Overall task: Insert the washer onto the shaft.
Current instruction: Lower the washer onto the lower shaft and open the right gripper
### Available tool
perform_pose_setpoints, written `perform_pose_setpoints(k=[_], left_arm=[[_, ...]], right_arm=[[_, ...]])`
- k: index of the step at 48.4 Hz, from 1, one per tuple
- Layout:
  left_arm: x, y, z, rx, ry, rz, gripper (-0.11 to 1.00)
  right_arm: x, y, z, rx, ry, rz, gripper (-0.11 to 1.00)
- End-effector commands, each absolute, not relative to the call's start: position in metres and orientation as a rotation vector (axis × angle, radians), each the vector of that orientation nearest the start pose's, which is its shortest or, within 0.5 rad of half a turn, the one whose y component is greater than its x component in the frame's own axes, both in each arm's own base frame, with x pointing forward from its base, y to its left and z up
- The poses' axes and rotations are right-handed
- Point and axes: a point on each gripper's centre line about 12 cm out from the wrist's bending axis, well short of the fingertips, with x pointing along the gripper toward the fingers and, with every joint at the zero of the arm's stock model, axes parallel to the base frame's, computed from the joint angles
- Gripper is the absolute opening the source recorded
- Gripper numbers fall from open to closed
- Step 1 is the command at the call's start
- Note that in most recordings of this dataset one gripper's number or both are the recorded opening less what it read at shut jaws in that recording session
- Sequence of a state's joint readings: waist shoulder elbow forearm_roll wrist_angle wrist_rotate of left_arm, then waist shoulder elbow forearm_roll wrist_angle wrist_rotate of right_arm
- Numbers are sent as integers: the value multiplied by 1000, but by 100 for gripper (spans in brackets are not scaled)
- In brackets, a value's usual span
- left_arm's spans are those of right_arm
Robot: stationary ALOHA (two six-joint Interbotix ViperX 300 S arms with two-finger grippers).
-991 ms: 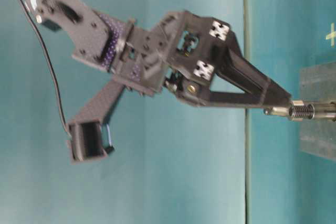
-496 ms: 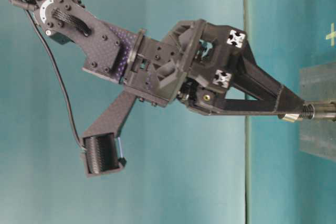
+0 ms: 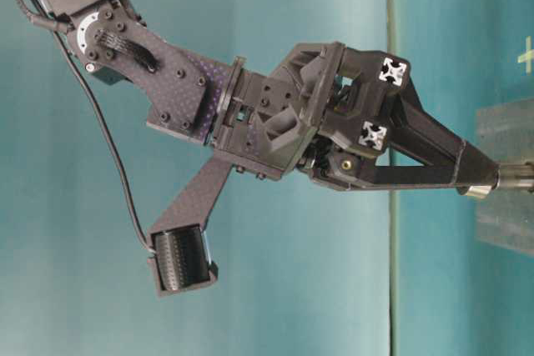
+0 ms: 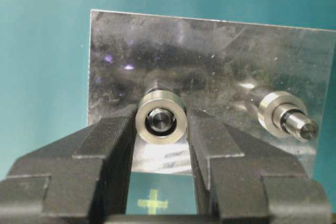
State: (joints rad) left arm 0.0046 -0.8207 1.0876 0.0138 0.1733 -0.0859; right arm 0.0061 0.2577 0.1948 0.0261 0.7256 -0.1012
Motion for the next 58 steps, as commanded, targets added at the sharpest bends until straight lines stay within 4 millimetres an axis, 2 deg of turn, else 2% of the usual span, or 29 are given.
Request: perform_pose_setpoints(k=[1, 8, 10, 14, 17, 26, 31, 47, 53, 58], left_arm=[[220, 2, 251, -72, 423, 24, 0], [220, 2, 251, -69, 421, 23, 0], [220, 2, 251, -70, 423, 24, 0], [220, 2, 251, -70, 423, 24, 0], [220, 2, 251, -69, 423, 23, 0], [219, 2, 251, -70, 421, 23, 0], [219, 2, 251, -70, 421, 23, 0], [219, 2, 251, -70, 423, 24, 0], [219, 2, 251, -69, 420, 23, 0], [219, 2, 252, -69, 418, 23, 0]], right_arm=[[451, 6, 174, -76, 1158, 76, 32], [451, 5, 173, -74, 1159, 75, 36], [452, 5, 172, -73, 1161, 73, 45], [452, 6, 170, -76, 1165, 76, 72], [452, 6, 169, -75, 1170, 79, 81], [452, 15, 169, -83, 1166, 96, 71], [454, 18, 173, -88, 1149, 101, 69], [464, -18, 166, -57, 1139, 30, 68], [463, -15, 164, -62, 1153, 35, 68], [461, -3, 166, -73, 1166, 58, 67]])
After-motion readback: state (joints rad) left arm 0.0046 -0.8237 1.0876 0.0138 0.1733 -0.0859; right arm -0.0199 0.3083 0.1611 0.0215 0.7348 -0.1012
